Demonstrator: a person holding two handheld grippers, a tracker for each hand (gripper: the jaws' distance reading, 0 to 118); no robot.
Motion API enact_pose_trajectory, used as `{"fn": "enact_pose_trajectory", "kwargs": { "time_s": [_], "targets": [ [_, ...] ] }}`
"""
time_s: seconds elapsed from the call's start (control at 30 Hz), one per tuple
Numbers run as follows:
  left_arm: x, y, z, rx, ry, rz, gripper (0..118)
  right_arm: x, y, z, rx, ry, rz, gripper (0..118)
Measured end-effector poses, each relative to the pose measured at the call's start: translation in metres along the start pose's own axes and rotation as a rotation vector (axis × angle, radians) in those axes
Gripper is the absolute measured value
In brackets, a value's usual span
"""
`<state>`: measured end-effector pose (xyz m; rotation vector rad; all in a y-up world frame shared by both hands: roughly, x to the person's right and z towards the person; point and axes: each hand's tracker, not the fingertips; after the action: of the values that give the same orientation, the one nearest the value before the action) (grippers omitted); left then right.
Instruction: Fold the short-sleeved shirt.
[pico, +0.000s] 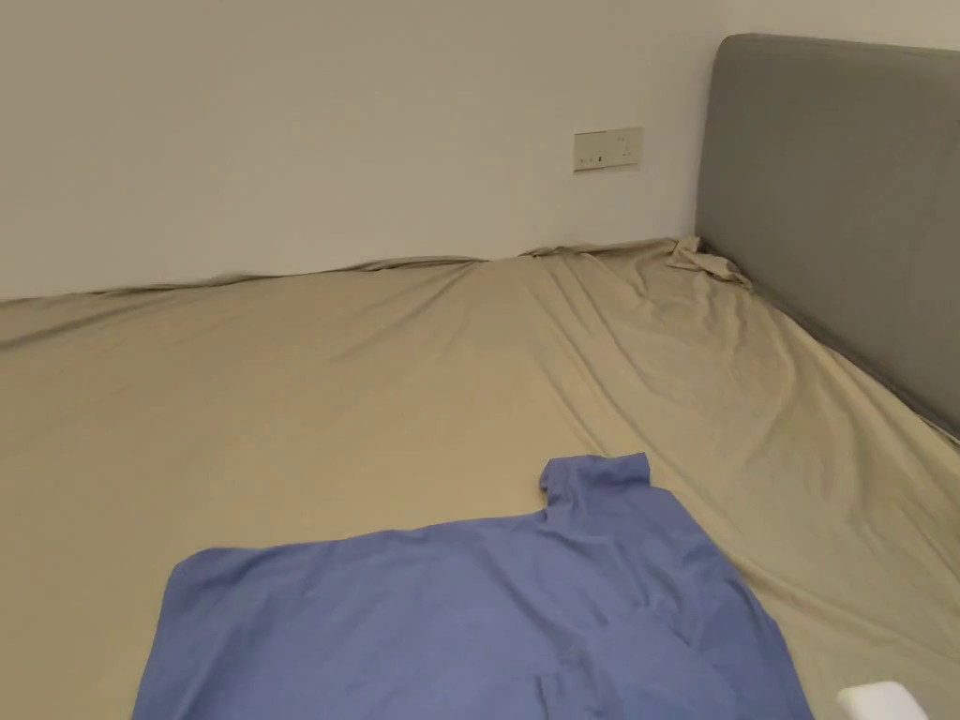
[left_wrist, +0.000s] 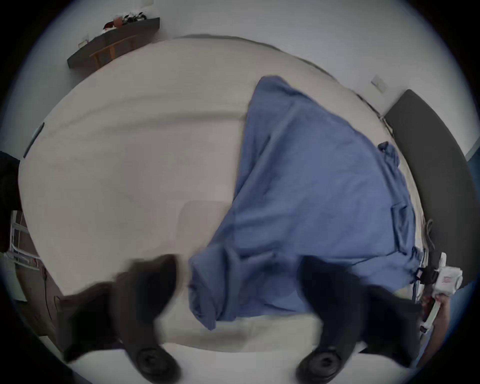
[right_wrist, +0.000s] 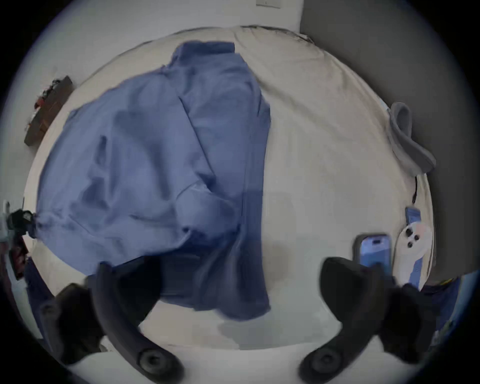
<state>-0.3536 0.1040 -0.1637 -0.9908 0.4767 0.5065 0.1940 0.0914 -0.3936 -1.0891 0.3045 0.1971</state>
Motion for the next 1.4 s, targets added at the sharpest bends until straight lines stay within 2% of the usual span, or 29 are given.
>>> {"fn": "enact_pose_trajectory", "kwargs": {
  "time_s": [0.13,0.23,0.27,0.3,0.33,0.37,0.4,0.47,0.53,0.6,0.63,0.67,0.7,0.73,0.83,0.9,0.93,0.97,1.0,1.03,1.07,1.1,1.13,1.17,1.2,1.23,1.27,1.3,1.4],
  "targets": [
    [0.007,0.019,0.085,0.275,-0.131,0.051,118,0.008,0.008,0.082,0.267,-0.016,-0.087,114],
    [0.019,0.010,0.121,0.297,-0.127,0.044,118,-0.005,-0.002,0.140,0.455,0.064,-0.131,113],
    [0.022,0.002,0.126,0.287,-0.133,0.022,118,-0.010,-0.008,0.149,0.482,0.092,-0.141,97],
    [0.024,-0.010,0.129,0.288,-0.147,-0.003,108,-0.018,-0.016,0.157,0.495,0.131,-0.138,58],
    [0.027,-0.021,0.124,0.278,-0.154,-0.024,71,-0.026,-0.022,0.159,0.506,0.155,-0.134,2],
    [0.032,-0.031,0.118,0.230,-0.149,-0.041,0,-0.034,-0.026,0.156,0.485,0.172,-0.127,2],
    [0.034,-0.037,0.110,0.175,-0.153,-0.039,0,-0.036,-0.029,0.152,0.467,0.196,-0.133,2],
    [0.027,-0.044,0.089,0.092,-0.221,0.007,0,-0.042,-0.027,0.145,0.391,0.345,-0.122,2],
    [0.021,-0.041,0.074,0.084,-0.162,0.023,0,-0.044,-0.022,0.147,0.408,0.310,-0.124,2],
    [0.020,-0.032,0.052,0.131,0.004,-0.024,5,-0.045,-0.014,0.152,0.429,0.277,-0.082,2],
    [0.019,-0.027,0.039,0.114,0.100,-0.063,24,-0.044,-0.011,0.156,0.441,0.278,-0.085,2],
    [0.018,-0.022,0.022,0.056,0.154,-0.095,97,-0.044,-0.009,0.158,0.450,0.282,-0.088,2],
    [0.012,-0.027,0.012,0.013,0.138,-0.158,118,-0.044,-0.007,0.160,0.456,0.286,-0.089,2],
    [0.013,-0.023,0.000,0.013,0.072,-0.120,118,-0.043,-0.006,0.161,0.461,0.287,-0.090,2],
    [0.015,-0.017,-0.033,-0.100,0.038,-0.022,118,-0.038,-0.004,0.161,0.458,0.261,-0.099,2],
    [0.009,-0.004,-0.040,-0.138,0.077,-0.016,117,-0.033,-0.005,0.160,0.450,0.234,-0.108,2],
    [0.011,-0.005,-0.043,-0.157,0.083,-0.010,109,-0.030,-0.005,0.158,0.437,0.218,-0.115,2],
    [0.013,-0.008,-0.043,-0.160,0.041,-0.011,80,-0.024,-0.006,0.153,0.419,0.207,-0.121,2],
    [0.018,-0.014,-0.037,-0.130,0.088,-0.059,71,-0.020,-0.005,0.146,0.397,0.200,-0.123,2],
    [0.021,-0.017,-0.030,-0.097,0.089,-0.211,48,-0.016,-0.004,0.138,0.380,0.198,-0.130,2],
    [0.018,-0.018,-0.024,-0.101,-0.031,-0.243,9,-0.010,-0.003,0.128,0.357,0.203,-0.149,2],
    [0.010,-0.017,-0.020,-0.120,-0.164,-0.158,9,-0.002,-0.002,0.116,0.319,0.233,-0.166,2],
    [0.010,-0.019,-0.001,-0.125,-0.203,-0.005,9,0.006,0.000,0.104,0.281,0.264,-0.192,4],
    [0.008,-0.020,0.004,-0.149,-0.267,0.078,9,0.013,0.001,0.093,0.247,0.277,-0.223,40],
    [0.004,-0.021,0.010,-0.131,-0.267,0.104,9,0.020,0.003,0.079,0.210,0.263,-0.227,95],
    [0.002,-0.022,0.017,-0.110,-0.244,0.120,9,0.026,0.005,0.063,0.146,0.229,-0.227,118],
    [-0.014,-0.012,0.009,-0.090,-0.233,0.140,9,0.030,0.000,0.050,0.101,0.209,-0.242,114],
    [-0.020,-0.009,0.012,-0.058,-0.198,0.131,9,0.032,-0.001,0.039,0.144,0.203,-0.243,115],
    [-0.019,-0.008,0.020,-0.067,-0.274,0.142,9,0.037,-0.014,0.019,-0.003,0.170,-0.238,116]
  ]
}}
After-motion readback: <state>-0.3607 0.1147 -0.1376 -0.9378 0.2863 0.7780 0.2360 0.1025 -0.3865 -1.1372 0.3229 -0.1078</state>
